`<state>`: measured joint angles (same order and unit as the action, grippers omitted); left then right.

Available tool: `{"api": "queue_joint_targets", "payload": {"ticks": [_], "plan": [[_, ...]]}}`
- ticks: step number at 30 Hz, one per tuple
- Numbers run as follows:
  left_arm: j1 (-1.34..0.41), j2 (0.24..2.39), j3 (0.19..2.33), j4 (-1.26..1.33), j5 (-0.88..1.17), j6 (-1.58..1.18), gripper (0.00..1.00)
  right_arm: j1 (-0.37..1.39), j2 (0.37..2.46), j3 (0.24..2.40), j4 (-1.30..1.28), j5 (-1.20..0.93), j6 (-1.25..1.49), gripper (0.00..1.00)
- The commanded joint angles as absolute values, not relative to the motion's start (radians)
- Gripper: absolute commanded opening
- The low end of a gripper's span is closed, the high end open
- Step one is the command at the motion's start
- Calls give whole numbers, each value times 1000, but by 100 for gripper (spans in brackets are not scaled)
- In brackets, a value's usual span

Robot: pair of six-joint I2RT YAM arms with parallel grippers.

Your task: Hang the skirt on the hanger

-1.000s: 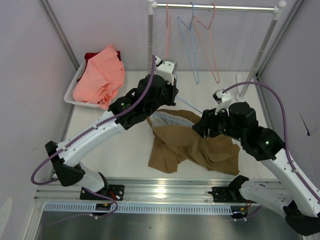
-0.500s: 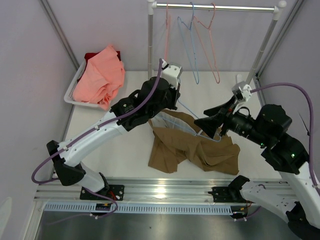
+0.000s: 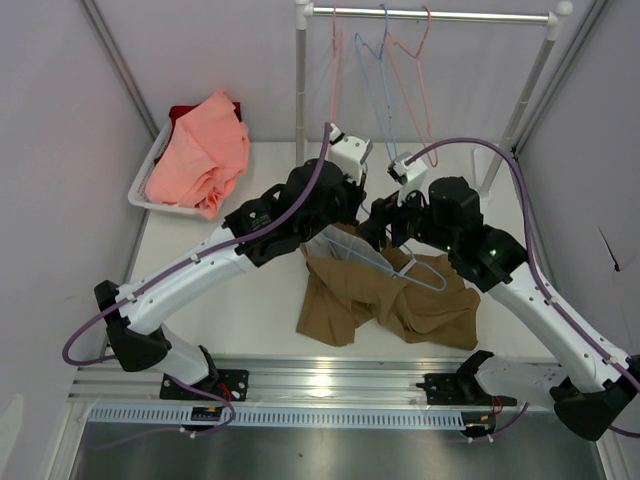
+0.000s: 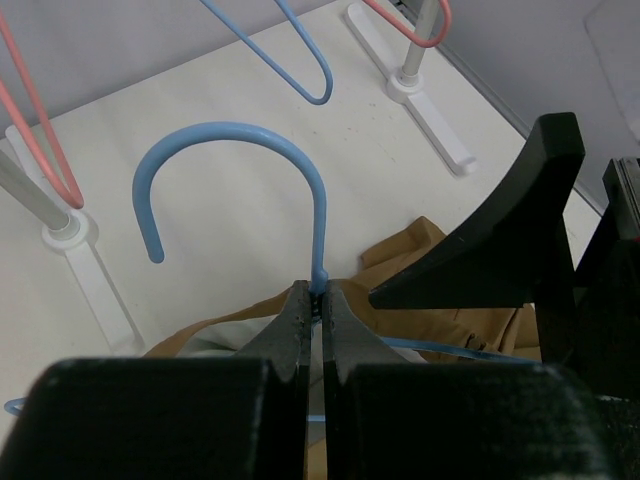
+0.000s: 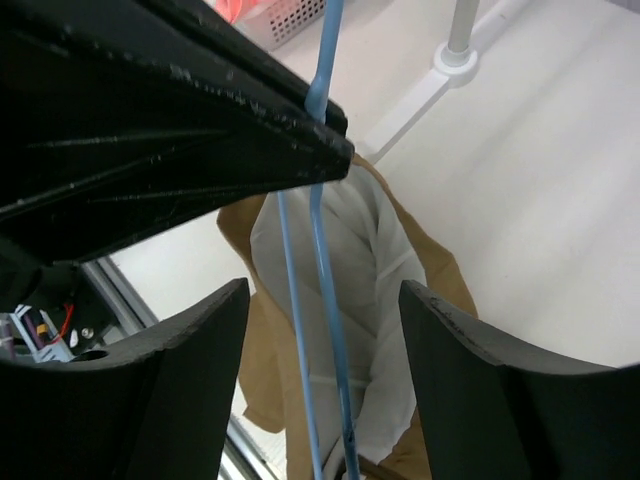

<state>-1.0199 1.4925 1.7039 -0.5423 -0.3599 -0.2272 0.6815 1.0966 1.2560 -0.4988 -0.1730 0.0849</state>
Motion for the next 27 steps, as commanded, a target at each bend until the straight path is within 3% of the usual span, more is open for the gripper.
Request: {"api": "queue_joint_targets", "payload": {"ticks": [1,6,12,15,16,19,20,24,25,27], "plan": [[-1034,1480,1759,-505,-365,-227,0,687,1095,1255,-396,-172,58,65],[-1040,1485,1763,-503,-365,-233,0,699,1091,1238,-371,-156,86,43],[-1051,1471,1770,-508,-359,-235,0,713,1078,1212,-367,-135,98,48],[-1055,1468,1767,-509,-359,-235,0,716,1066,1203,-357,-115,112,43],[-1055,1468,1767,-512,-357,-233,0,716,1062,1200,-354,-114,117,40],[-1060,1459,1764,-509,-345,-230,0,716,1052,1201,-373,-100,132,18],[-1061,1457,1767,-506,-339,-230,0,716,1051,1203,-379,-94,138,3],[-1063,1445,1766,-515,-316,-216,0,716,1000,1192,-405,-54,178,0],[-1063,1440,1767,-518,-313,-210,3,716,986,1190,-416,-43,187,0],[-1063,1433,1766,-517,-308,-206,24,716,941,1193,-455,-14,208,0]]}}
